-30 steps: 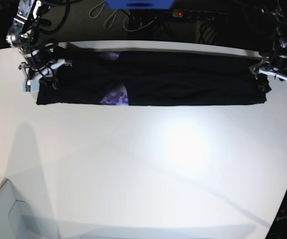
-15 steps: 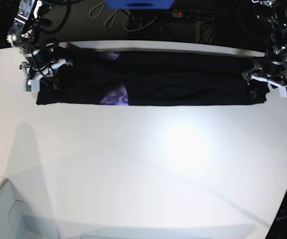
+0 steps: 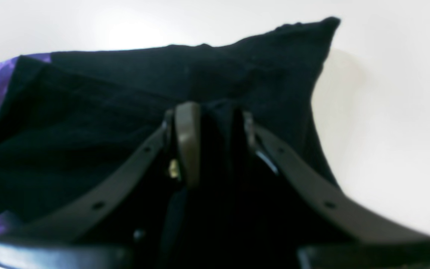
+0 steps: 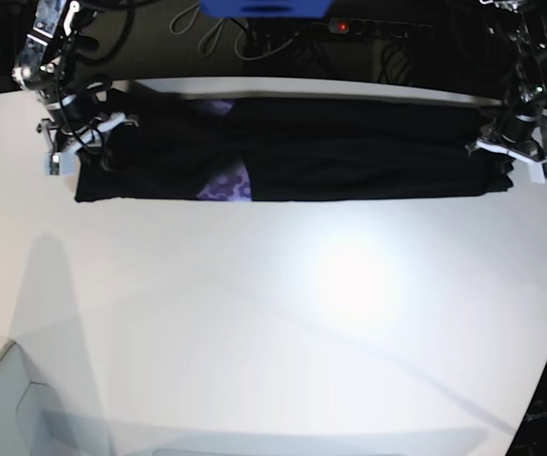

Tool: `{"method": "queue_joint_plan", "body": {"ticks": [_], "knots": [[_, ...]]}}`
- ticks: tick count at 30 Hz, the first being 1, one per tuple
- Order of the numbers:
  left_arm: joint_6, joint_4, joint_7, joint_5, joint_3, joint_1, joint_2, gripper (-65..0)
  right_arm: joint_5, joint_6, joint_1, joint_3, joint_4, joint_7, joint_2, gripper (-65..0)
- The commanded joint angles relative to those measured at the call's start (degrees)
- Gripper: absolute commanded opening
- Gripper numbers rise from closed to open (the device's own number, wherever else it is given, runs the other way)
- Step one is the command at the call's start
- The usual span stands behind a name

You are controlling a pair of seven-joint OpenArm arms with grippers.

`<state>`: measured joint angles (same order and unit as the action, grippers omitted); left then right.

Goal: Layout the t-shirt on the table in an organized manner, then fold the t-shirt properly
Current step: 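Grasp the folded ends of the shirt strip with both grippers, then fold the strip end with the left gripper toward the right gripper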

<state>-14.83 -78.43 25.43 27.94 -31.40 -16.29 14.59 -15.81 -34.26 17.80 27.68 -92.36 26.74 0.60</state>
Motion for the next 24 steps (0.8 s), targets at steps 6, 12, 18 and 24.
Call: {"method": "queue_joint_plan", "body": {"ticks": [6,12,18,24], "knots": [[0.54,-7.59,0.64,-0.30,-0.47,0.16,0.58,-64.9,-0.85,-0.07,-0.26,-2.41,-0.96,-1.47,0.23,-48.5],[0.63,-19.28,1.34,-0.12,-0.12,-0.54,0.40,-64.9,-0.85,-0.07,-0.26,-2.41,-0.87,-1.47,0.23,-48.5],[0.72,-29.48,13.21,-0.38,0.06,-0.63,-4.79,-64.9,-0.85,-0.07,-0.26,-2.41,-0.87,-1.47,0.23,-48.5],[0.81,-31.50,14.88,-0.38,9.99,-0.63,-8.04,-64.6,-0.85,-0.07,0.09,-4.08,-0.96,-1.47,0.15,-48.5]]}}
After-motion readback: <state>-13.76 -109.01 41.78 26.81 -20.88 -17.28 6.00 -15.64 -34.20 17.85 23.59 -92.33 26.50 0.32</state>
